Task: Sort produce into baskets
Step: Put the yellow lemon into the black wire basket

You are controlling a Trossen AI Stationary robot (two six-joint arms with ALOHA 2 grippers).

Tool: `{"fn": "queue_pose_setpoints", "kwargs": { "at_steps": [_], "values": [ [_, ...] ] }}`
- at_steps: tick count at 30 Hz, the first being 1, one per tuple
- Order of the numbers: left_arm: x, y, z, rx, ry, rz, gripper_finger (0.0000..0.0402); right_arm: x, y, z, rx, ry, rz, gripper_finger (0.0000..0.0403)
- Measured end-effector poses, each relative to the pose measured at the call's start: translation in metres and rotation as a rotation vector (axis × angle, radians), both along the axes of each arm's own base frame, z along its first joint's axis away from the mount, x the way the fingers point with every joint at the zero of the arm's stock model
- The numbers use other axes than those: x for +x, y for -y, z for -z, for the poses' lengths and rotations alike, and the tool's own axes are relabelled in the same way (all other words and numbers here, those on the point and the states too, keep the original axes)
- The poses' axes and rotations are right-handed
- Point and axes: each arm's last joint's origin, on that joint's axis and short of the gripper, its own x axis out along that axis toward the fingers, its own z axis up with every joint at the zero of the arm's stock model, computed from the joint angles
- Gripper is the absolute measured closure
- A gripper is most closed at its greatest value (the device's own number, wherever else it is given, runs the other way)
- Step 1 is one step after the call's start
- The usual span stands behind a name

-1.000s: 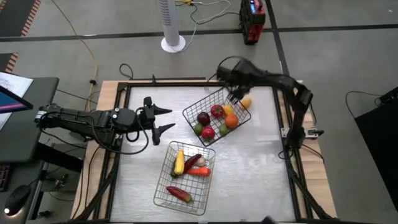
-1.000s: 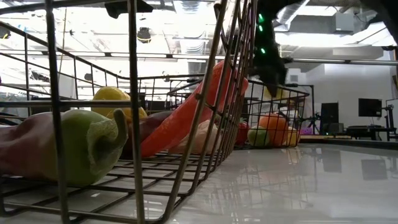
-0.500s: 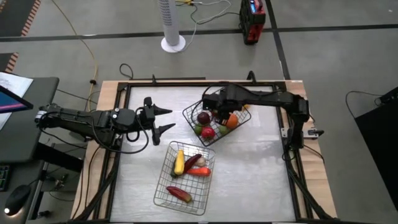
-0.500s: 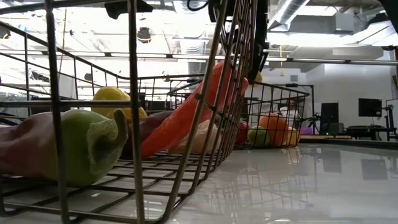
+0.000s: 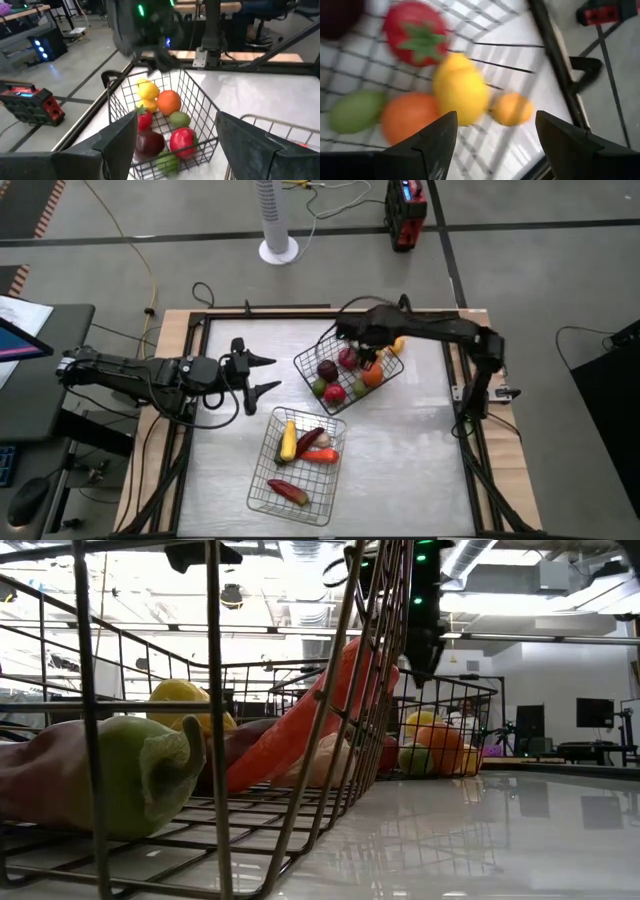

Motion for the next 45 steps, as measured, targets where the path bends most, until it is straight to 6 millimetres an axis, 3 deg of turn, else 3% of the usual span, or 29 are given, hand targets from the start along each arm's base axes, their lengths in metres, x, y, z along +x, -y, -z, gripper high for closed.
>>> {"fn": "queue_pose_setpoints", "kwargs": {
  "at_steps": [5,8,12,17,24,32,41,45],
  "values": [
    [-0.006,0.003,-0.003,-0.019,0.015,0.013,0.0146,-0.051,0.008,-0.017,-0.031,0.145,0.085,0.0106],
    [-0.008,0.005,-0.007,-0.026,0.044,0.024,0.0146,-0.083,0.014,-0.014,-0.028,0.309,0.141,0.0106],
    [-0.008,0.007,-0.01,-0.029,0.082,0.024,0.0146,-0.12,0.022,-0.001,-0.074,0.477,0.219,0.0106],
    [-0.007,0.007,-0.011,-0.029,0.101,-0.003,0.0146,-0.147,0.038,0.031,-0.084,0.594,0.302,0.0106],
    [-0.007,0.007,-0.013,-0.024,0.111,-0.005,0.0146,-0.159,0.062,0.077,-0.009,0.61,0.37,0.0105],
    [-0.007,0.007,-0.012,-0.012,0.099,-0.003,0.0146,-0.144,0.078,0.105,0.1,0.606,0.341,0.0105],
    [-0.007,0.007,-0.009,-0.014,0.077,-0.004,0.0146,-0.143,0.082,0.107,0.049,0.584,0.315,0.0105],
    [-0.007,0.007,-0.009,-0.013,0.076,-0.003,0.0146,-0.146,0.081,0.099,0.0,0.592,0.301,0.0105]
  ]
}}
